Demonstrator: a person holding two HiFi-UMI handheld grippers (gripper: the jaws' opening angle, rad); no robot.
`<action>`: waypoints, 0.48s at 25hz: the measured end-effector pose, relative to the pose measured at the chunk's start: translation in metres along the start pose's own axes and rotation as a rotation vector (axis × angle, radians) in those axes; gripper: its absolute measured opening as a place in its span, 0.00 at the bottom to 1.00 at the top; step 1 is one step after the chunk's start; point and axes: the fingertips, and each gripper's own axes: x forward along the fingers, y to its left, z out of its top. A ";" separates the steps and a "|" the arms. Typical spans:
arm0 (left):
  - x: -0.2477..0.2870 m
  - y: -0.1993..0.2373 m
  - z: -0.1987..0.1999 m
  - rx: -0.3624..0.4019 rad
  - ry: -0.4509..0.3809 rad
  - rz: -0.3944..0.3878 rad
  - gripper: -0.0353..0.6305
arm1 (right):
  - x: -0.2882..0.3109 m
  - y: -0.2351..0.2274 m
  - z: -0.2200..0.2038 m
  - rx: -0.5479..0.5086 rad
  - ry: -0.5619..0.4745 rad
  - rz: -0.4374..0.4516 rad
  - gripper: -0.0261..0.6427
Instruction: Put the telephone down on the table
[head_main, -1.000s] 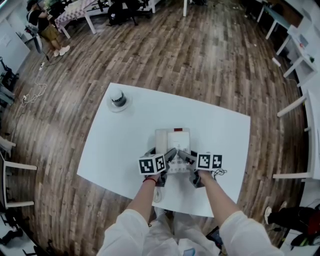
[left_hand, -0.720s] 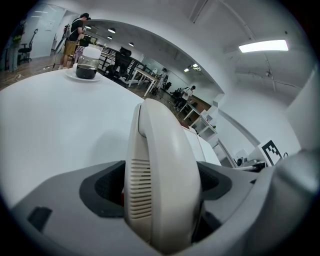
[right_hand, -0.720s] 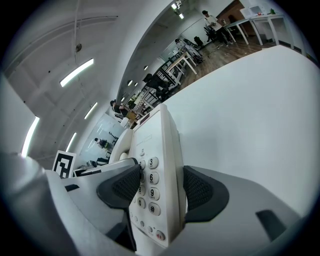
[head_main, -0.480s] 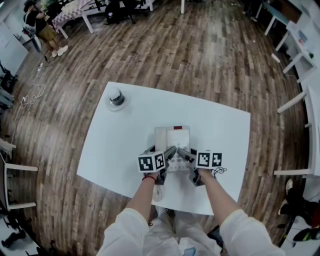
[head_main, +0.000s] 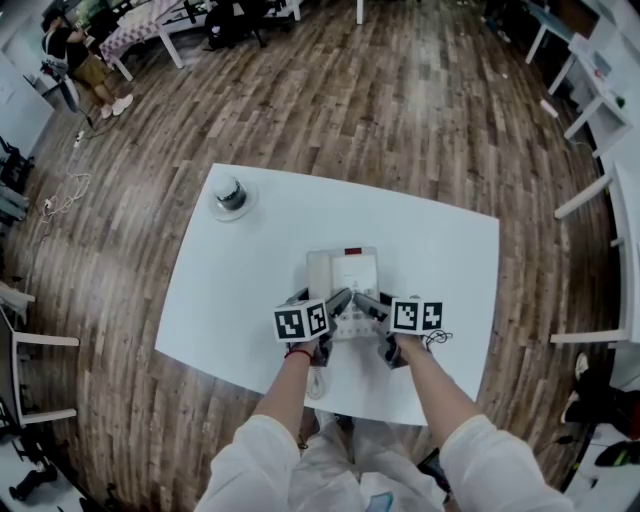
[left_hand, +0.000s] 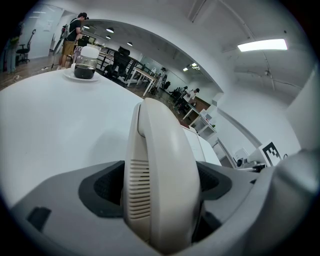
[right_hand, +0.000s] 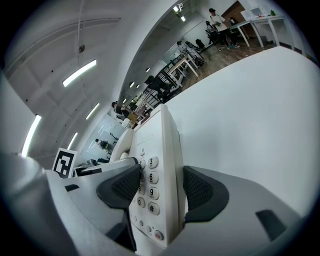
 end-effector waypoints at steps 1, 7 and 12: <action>0.001 0.000 0.000 -0.001 0.001 -0.001 0.67 | 0.000 -0.001 0.000 -0.001 0.000 -0.001 0.45; 0.001 -0.002 -0.003 0.002 0.002 -0.002 0.67 | -0.003 -0.003 -0.001 -0.006 0.003 -0.003 0.45; 0.002 -0.002 -0.002 0.008 0.009 -0.005 0.67 | -0.004 -0.004 -0.001 0.001 -0.021 -0.022 0.45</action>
